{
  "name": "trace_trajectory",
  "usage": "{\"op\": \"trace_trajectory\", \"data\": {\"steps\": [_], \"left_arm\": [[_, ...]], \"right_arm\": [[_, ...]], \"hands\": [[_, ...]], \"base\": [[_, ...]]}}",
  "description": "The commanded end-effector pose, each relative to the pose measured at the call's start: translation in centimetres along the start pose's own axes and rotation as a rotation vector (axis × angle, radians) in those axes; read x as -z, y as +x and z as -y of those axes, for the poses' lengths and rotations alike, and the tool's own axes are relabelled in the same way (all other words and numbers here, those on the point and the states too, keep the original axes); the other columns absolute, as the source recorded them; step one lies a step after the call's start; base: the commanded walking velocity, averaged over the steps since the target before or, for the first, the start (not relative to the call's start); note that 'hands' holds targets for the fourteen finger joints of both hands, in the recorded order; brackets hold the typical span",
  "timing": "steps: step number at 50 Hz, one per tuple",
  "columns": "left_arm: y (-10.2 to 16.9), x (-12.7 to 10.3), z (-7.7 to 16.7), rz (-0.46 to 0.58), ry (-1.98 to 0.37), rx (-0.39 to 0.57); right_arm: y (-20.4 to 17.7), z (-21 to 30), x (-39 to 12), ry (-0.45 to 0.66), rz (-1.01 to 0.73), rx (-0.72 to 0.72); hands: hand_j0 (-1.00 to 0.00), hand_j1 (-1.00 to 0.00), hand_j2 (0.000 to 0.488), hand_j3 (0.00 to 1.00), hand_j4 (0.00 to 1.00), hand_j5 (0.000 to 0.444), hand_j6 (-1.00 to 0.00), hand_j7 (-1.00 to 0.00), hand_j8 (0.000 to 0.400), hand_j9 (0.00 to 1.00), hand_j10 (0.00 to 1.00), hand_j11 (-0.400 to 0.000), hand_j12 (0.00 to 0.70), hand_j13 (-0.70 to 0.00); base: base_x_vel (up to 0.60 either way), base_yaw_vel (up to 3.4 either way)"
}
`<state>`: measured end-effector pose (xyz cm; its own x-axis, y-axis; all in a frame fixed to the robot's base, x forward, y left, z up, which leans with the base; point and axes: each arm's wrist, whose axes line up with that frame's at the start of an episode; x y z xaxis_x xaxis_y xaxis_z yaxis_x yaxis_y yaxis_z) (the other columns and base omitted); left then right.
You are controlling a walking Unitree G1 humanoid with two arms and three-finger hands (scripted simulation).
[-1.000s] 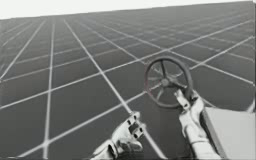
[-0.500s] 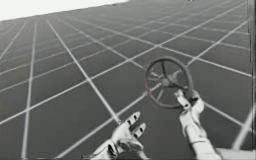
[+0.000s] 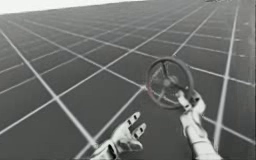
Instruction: Pick up and drop off the object
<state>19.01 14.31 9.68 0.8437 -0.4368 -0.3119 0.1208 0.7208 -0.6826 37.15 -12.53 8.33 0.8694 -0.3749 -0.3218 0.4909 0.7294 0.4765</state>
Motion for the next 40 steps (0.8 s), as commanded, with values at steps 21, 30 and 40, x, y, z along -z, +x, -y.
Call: {"op": "trace_trajectory", "data": {"steps": [21,30,40], "left_arm": [[-0.31,0.02,-0.32,0.013,-0.013,0.001],[-0.31,0.02,-0.32,0.013,-0.013,0.001],[-0.31,0.02,-0.32,0.013,-0.013,0.001]], "right_arm": [[-0.36,-1.40,-0.52,0.003,0.025,-0.043],[-0.36,-1.40,-0.52,0.003,0.025,-0.043],[-0.36,-1.40,-0.52,0.003,0.025,-0.043]], "hands": [[0.00,0.00,0.000,1.00,1.00,0.000,0.00,0.00,0.000,1.00,1.00,-0.400,0.000,-0.700],[0.00,0.00,0.000,1.00,1.00,0.000,0.00,0.00,0.000,1.00,1.00,-0.400,0.000,-0.700],[0.00,0.00,0.000,1.00,1.00,0.000,0.00,0.00,0.000,1.00,1.00,-0.400,0.000,-0.700]], "base": [[0.42,-0.34],[0.46,-0.30],[0.49,-0.23]]}}
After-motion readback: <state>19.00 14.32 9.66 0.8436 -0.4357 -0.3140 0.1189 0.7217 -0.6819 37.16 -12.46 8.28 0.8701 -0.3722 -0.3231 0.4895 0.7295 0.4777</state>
